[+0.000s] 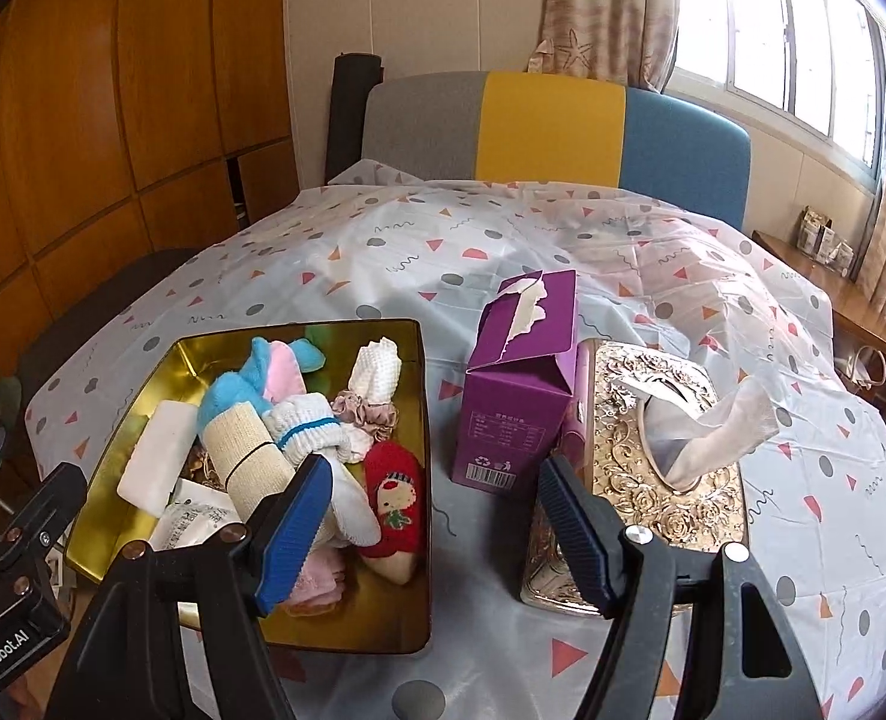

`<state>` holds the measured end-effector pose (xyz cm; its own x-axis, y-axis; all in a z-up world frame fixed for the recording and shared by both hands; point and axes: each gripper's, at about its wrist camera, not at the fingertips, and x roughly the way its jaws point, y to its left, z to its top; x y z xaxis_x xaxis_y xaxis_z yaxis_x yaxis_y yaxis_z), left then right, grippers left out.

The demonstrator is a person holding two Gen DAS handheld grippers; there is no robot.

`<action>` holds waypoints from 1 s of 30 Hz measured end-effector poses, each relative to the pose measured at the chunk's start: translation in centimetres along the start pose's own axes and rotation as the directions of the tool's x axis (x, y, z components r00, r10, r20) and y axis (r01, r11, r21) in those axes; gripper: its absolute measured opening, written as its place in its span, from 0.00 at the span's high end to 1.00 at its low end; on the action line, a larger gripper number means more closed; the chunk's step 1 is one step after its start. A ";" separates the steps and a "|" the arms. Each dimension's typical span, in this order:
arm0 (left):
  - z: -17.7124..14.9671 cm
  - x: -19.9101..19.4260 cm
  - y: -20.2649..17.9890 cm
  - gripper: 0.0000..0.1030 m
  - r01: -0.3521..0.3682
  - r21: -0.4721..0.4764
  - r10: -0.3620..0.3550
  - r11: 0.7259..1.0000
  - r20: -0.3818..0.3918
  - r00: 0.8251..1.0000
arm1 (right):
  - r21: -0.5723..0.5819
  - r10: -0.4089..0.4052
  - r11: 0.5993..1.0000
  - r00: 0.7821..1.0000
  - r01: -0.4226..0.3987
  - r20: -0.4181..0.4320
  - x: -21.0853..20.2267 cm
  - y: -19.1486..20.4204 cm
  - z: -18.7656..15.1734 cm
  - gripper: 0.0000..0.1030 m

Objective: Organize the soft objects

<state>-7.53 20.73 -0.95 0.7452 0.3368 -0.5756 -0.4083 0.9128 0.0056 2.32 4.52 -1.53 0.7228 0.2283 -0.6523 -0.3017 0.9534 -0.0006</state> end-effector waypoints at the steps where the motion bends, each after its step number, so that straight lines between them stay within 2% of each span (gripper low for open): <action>1: 0.0 0.0 0.0 0.00 0.000 0.001 0.000 1.000 0.000 1.000 | 0.001 0.000 1.000 1.000 0.000 0.000 0.0 0.0 0.0 0.30; 30: -0.2 0.5 0.1 0.00 0.008 -0.005 -0.008 1.000 -0.032 0.999 | -0.010 0.010 1.000 1.000 -0.010 -0.011 0.2 0.6 0.0 0.30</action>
<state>-7.33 20.98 -1.40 0.7316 0.3216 -0.6011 -0.4047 0.9144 -0.0033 2.31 5.10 -1.69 0.7130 0.2353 -0.6605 -0.3151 0.9491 -0.0020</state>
